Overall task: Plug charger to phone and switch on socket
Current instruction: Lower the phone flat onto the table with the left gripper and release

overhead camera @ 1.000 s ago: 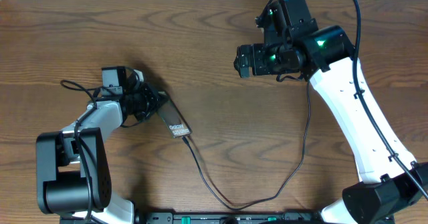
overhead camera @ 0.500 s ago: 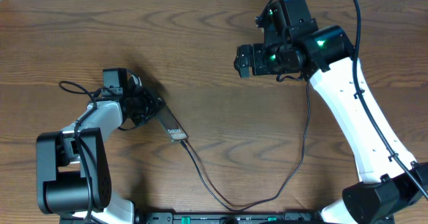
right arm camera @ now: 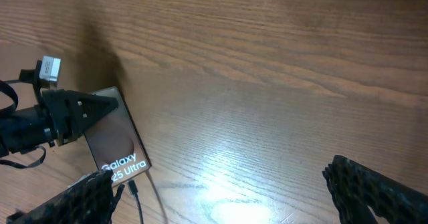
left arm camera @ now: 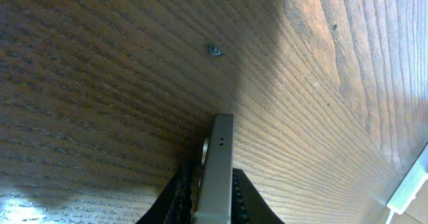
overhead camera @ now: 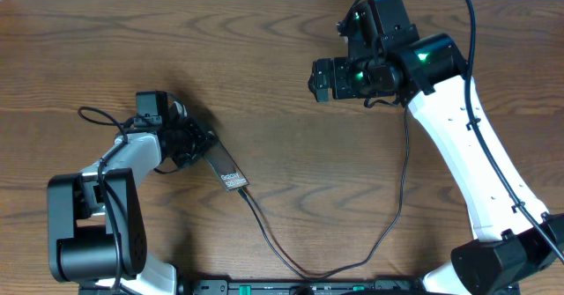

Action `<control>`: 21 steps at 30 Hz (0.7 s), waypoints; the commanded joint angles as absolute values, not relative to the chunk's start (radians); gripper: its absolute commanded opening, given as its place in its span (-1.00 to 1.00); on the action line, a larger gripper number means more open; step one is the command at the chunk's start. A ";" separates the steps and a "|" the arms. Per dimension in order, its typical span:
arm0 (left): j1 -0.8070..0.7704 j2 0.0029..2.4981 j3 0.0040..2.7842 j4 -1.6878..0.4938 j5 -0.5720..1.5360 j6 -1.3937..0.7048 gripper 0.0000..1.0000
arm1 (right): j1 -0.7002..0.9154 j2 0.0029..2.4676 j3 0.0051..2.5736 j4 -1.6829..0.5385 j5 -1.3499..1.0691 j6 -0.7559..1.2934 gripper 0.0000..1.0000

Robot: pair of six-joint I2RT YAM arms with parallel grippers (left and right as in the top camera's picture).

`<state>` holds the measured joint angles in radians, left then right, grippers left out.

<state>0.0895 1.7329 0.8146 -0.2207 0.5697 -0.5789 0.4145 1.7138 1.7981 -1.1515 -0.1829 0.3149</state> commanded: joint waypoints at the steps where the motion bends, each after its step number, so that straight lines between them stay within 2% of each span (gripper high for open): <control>1: 0.087 1.747 0.813 -0.238 0.556 -0.580 -0.66 | 0.414 1.698 1.805 -1.152 -0.174 0.329 0.98; 7: 0.087 1.747 0.813 -0.252 0.556 -0.580 -0.67 | 0.414 1.698 1.805 -1.152 -0.175 0.329 0.99; 8: 0.087 1.747 0.813 -0.255 0.556 -0.579 -0.56 | 0.414 1.698 1.805 -1.152 -0.175 0.329 0.99; 10: 0.087 1.747 0.813 -0.265 0.556 -0.579 -0.50 | 0.414 1.698 1.805 -1.153 -0.175 0.329 0.98; 21: 0.088 1.747 0.813 -0.292 0.556 -0.576 -0.49 | 0.414 1.698 1.805 -1.153 -0.175 0.329 0.99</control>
<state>0.0898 1.7317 0.8188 -0.2630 0.5930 -0.5785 0.4145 1.7138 1.7981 -1.1515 -0.1825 0.3149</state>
